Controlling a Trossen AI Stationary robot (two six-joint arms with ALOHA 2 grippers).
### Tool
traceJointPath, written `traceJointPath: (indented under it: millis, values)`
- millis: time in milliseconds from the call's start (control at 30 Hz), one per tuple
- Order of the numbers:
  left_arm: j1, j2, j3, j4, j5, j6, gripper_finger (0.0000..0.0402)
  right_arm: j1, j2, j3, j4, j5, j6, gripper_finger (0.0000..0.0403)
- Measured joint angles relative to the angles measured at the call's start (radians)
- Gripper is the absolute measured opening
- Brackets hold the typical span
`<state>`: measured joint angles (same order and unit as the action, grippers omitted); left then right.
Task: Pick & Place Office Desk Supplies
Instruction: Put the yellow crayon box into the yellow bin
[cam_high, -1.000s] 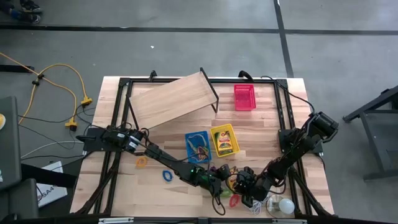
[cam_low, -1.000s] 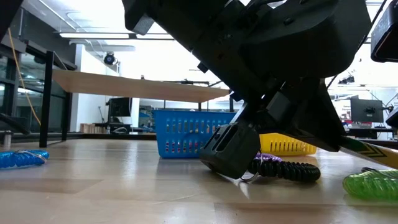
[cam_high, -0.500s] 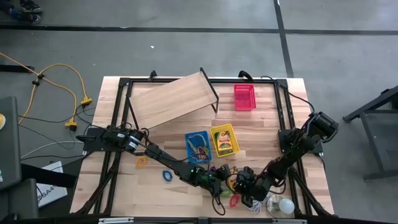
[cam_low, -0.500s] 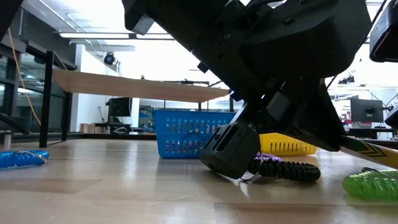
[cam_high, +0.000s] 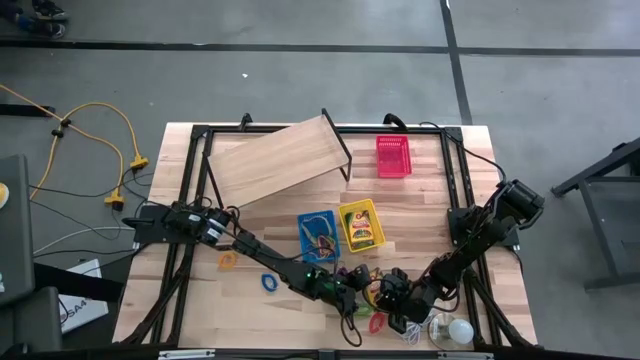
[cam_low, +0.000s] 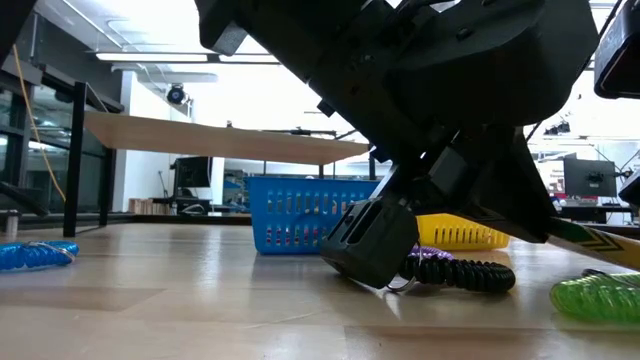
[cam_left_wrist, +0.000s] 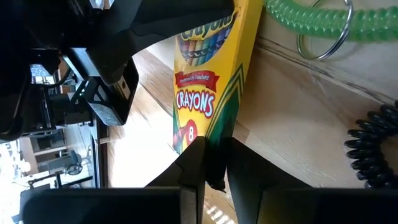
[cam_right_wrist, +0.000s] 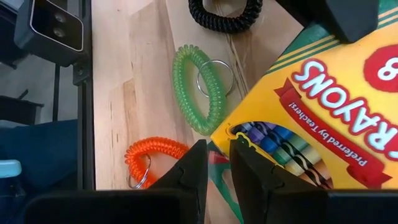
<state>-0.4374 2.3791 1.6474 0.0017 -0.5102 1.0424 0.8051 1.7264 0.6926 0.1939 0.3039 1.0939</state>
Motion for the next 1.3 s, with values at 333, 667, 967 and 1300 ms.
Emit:
traceJointPath:
  millis: [333,667,967,1300]
  values:
    - [0.000,0.000,0.002,0.010,0.000,-0.015,0.0045,-0.001,-0.099,0.000,-0.014,0.011,-0.085,0.0057]
    - [-0.008,0.000,0.001,0.082,-0.107,-0.052,0.0045,0.000,-0.248,0.000,-0.021,0.038,-0.173,0.0057]
    - [-0.025,0.000,0.000,0.124,-0.160,-0.036,0.0045,0.000,-0.266,0.000,-0.025,0.038,-0.183,0.0057]
    - [-0.041,-0.027,-0.001,0.130,-0.173,-0.029,0.0045,0.000,-0.266,0.000,-0.016,0.037,-0.183,0.0057]
